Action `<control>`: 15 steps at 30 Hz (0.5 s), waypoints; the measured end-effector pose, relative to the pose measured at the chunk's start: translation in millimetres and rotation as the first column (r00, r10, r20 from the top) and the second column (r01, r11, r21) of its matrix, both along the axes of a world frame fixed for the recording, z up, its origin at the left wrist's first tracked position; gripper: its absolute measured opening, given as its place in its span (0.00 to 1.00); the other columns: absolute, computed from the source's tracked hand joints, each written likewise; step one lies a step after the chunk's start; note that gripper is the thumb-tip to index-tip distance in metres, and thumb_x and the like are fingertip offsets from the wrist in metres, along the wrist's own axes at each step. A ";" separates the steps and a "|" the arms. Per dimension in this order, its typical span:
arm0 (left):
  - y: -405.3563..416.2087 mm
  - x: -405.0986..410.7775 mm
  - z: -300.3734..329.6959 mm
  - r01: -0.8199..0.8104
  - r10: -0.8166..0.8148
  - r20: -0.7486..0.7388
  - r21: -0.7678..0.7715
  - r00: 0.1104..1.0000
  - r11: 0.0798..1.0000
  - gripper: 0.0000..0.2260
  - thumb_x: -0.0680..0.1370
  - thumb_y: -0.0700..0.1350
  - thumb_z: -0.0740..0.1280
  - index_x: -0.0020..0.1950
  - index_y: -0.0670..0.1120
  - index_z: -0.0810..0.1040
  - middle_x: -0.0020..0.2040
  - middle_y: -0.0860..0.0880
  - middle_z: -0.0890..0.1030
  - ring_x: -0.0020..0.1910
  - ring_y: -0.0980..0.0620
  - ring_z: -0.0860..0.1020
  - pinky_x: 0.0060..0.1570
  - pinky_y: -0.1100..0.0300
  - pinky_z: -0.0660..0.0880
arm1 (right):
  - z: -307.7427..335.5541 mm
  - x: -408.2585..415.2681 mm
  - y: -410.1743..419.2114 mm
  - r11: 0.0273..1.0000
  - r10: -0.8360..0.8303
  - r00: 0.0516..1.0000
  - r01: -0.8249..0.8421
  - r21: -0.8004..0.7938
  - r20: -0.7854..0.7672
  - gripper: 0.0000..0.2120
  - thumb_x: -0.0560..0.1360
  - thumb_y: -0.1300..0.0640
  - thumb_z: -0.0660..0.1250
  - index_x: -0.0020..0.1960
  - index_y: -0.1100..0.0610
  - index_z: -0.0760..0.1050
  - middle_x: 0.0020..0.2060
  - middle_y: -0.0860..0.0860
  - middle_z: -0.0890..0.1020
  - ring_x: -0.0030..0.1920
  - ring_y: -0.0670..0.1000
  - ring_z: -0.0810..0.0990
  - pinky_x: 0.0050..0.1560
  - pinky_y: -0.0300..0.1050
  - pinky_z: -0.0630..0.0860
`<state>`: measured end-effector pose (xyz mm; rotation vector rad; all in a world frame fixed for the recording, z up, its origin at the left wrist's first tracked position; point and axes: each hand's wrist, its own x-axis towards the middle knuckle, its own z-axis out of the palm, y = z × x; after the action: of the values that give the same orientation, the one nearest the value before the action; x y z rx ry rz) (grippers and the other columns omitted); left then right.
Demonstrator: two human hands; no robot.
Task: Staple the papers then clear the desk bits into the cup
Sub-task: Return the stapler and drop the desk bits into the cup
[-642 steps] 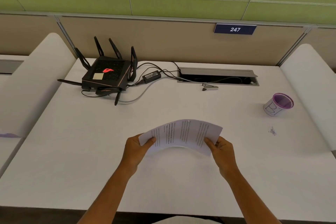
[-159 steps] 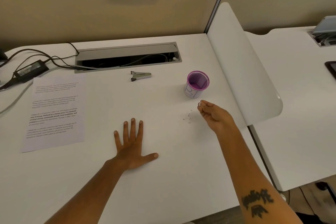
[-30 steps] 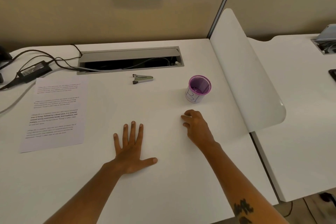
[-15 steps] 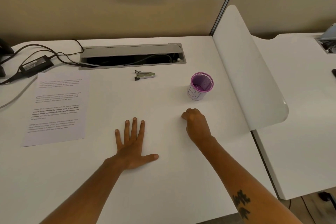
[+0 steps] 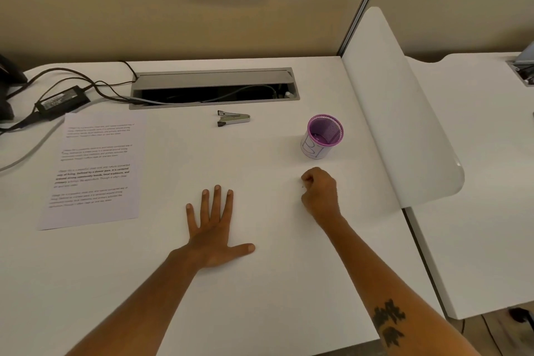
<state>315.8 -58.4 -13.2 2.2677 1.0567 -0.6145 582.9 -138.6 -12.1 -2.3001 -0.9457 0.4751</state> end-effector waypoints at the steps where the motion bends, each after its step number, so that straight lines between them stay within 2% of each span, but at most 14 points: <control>1: 0.4 0.1 0.1 -0.001 0.001 0.002 0.000 1.000 1.000 0.62 0.67 0.82 0.59 0.76 0.54 0.18 0.74 0.49 0.14 0.74 0.44 0.16 0.74 0.32 0.26 | 5.5 5.0 2.4 0.991 -0.129 0.983 0.131 0.009 -0.129 0.14 0.71 0.76 0.63 0.47 0.60 0.81 0.44 0.52 0.82 0.44 0.51 0.79 0.42 0.33 0.74; 2: 0.9 -0.1 0.3 -0.001 0.001 0.001 0.001 1.000 1.000 0.62 0.67 0.82 0.59 0.76 0.54 0.18 0.74 0.49 0.14 0.74 0.44 0.16 0.74 0.32 0.26 | 10.5 9.9 4.9 0.971 -0.227 0.940 0.238 0.012 -0.254 0.12 0.73 0.73 0.65 0.45 0.57 0.81 0.43 0.51 0.83 0.43 0.49 0.80 0.41 0.30 0.74; 4: 1.5 -0.7 0.9 -0.002 0.002 -0.002 0.002 1.000 1.000 0.62 0.67 0.82 0.59 0.76 0.54 0.18 0.74 0.49 0.14 0.74 0.44 0.16 0.74 0.32 0.26 | 22.7 18.7 8.2 0.923 -0.311 0.813 0.382 0.048 -0.491 0.12 0.75 0.71 0.69 0.42 0.55 0.82 0.41 0.53 0.83 0.42 0.51 0.81 0.44 0.36 0.78; 6: 1.7 -1.5 0.5 -0.002 0.002 -0.005 0.000 1.000 1.000 0.62 0.67 0.82 0.59 0.76 0.54 0.18 0.74 0.49 0.14 0.74 0.44 0.17 0.74 0.32 0.26 | 40.3 26.6 10.2 0.884 -0.307 0.672 0.464 0.060 -0.674 0.10 0.76 0.72 0.70 0.44 0.59 0.82 0.40 0.57 0.83 0.40 0.53 0.81 0.47 0.42 0.81; 9: 0.6 -2.1 0.5 0.004 -0.004 -0.014 -0.003 1.000 1.000 0.62 0.67 0.82 0.59 0.76 0.53 0.18 0.74 0.49 0.15 0.74 0.44 0.17 0.74 0.32 0.26 | 72.6 40.3 17.2 0.855 -0.235 0.540 0.510 0.092 -0.808 0.08 0.77 0.74 0.69 0.46 0.62 0.81 0.39 0.57 0.82 0.38 0.52 0.80 0.42 0.40 0.81; 11: -0.1 -2.7 0.3 0.002 -0.002 -0.015 -0.005 1.000 1.000 0.62 0.67 0.82 0.58 0.76 0.53 0.18 0.74 0.49 0.14 0.74 0.44 0.16 0.74 0.32 0.25 | 91.8 51.4 25.7 0.836 -0.202 0.537 0.531 0.142 -0.819 0.09 0.77 0.74 0.69 0.45 0.62 0.81 0.39 0.57 0.82 0.39 0.52 0.80 0.41 0.39 0.81; 13: -0.3 -3.4 0.8 -0.001 0.001 -0.017 -0.010 1.000 1.000 0.62 0.67 0.82 0.59 0.76 0.53 0.19 0.74 0.49 0.15 0.74 0.44 0.16 0.74 0.32 0.25 | 106.8 61.7 35.5 0.834 -0.218 0.627 0.518 0.191 -0.748 0.09 0.76 0.73 0.71 0.44 0.61 0.81 0.41 0.57 0.83 0.40 0.52 0.81 0.43 0.41 0.82; 15: -0.3 -3.2 0.9 0.001 -0.002 -0.022 -0.008 1.000 1.000 0.62 0.67 0.82 0.58 0.76 0.53 0.18 0.74 0.49 0.15 0.74 0.43 0.16 0.74 0.32 0.25 | 116.4 71.9 45.3 0.854 -0.253 0.747 0.471 0.220 -0.615 0.09 0.75 0.72 0.72 0.43 0.59 0.82 0.41 0.55 0.84 0.40 0.52 0.82 0.45 0.43 0.84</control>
<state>312.6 -58.7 -12.2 2.2600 1.0615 -0.6446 654.8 -93.3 104.3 -1.7709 -0.2331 0.6925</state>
